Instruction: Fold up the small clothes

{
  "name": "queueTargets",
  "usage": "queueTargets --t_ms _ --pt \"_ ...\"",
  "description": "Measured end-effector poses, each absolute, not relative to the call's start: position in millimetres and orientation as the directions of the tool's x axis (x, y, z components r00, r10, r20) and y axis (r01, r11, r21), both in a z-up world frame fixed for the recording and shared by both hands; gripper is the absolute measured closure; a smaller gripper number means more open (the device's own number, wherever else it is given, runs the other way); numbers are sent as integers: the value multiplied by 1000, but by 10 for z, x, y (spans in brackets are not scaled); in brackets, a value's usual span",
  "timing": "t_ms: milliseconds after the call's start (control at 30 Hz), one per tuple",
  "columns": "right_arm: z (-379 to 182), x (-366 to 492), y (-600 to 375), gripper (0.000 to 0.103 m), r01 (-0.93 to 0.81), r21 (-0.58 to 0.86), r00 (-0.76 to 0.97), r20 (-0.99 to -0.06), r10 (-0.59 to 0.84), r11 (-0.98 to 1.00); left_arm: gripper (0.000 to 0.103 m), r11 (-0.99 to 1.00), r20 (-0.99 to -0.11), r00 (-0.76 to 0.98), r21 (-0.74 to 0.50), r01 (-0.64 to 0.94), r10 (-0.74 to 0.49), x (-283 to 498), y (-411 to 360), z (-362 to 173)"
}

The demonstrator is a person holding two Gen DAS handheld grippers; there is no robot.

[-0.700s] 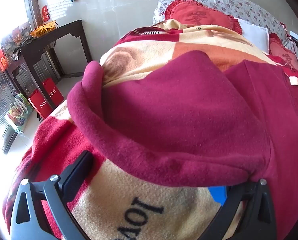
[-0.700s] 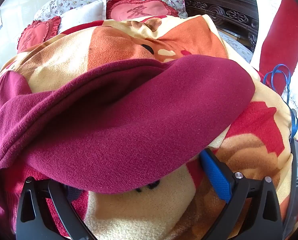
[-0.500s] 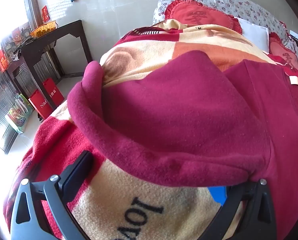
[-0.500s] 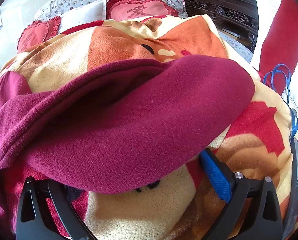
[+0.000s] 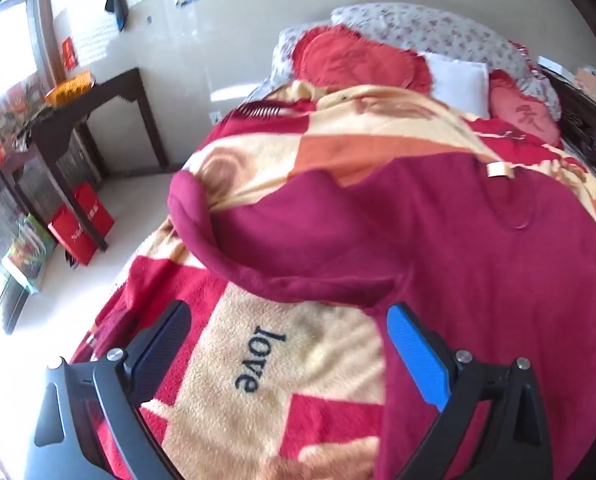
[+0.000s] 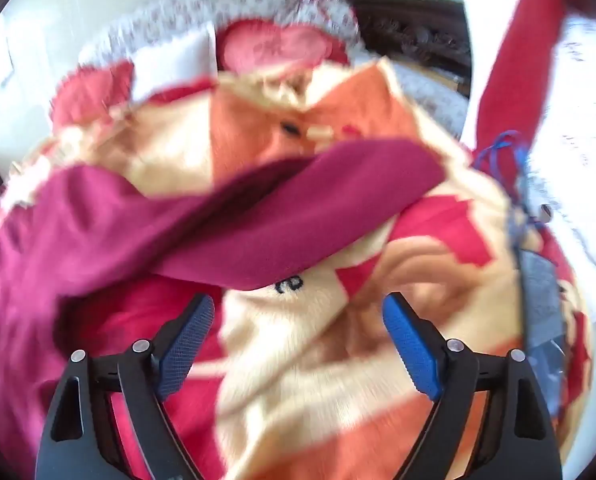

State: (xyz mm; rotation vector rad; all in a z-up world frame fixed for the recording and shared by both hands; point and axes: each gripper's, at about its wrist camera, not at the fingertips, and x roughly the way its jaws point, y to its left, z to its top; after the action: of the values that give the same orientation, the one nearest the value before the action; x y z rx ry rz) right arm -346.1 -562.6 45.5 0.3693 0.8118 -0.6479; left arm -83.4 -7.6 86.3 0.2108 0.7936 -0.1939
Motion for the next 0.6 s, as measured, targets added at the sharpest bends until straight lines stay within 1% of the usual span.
queueTargets --t_ms 133,233,333,500,600 --pt "1102 -3835 -5365 31 601 90 590 -721 -364 795 2 948 -710 689 101 303 -145 -1049 -241 1096" --pt "1559 -4067 -5154 31 558 76 622 -697 -356 826 2 934 -697 686 67 352 -208 -1231 -339 1275" --pt "1960 -4248 -4949 31 522 52 648 -673 -357 851 2 922 -690 686 69 380 -231 -1396 -491 1408" --pt "2353 -4376 -4569 31 432 41 682 -669 -296 901 2 906 -683 679 60 419 -269 -1608 -641 1523" --pt "2354 -4348 -4318 30 391 52 714 -647 -267 919 2 904 -692 670 59 423 -268 -1687 -727 1525"
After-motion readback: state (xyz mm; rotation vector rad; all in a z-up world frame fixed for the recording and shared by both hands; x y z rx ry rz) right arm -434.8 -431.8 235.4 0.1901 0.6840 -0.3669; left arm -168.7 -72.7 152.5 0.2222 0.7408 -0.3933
